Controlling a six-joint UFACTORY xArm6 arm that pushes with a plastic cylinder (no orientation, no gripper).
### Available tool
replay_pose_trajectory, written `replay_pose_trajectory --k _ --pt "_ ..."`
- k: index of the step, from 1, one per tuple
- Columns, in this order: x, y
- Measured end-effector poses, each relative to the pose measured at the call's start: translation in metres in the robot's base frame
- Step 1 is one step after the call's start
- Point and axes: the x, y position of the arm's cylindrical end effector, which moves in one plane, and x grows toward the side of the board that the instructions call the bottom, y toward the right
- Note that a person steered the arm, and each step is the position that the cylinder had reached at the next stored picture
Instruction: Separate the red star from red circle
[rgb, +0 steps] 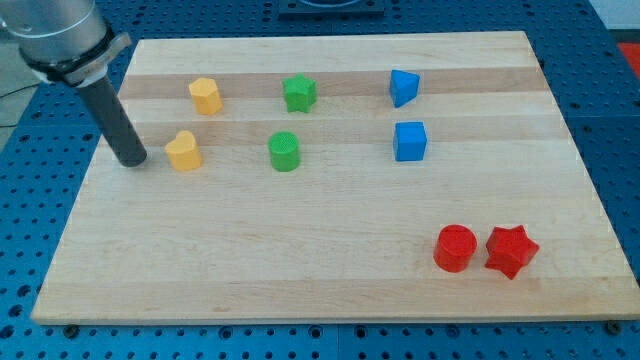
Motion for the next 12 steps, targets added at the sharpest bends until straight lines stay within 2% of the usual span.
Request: replay_pose_trajectory --k 1,2,3,5,6,7,8,9,10,11,12 --pt "0.002 0.015" --pt "0.013 0.060" --pt "0.074 0.046" --pt "0.176 0.269" --pt "0.176 0.379" --pt "0.175 0.433" --pt "0.160 0.448" --pt "0.117 0.439" --pt "0.125 0.436" --pt "0.118 0.396" --pt "0.080 0.394"
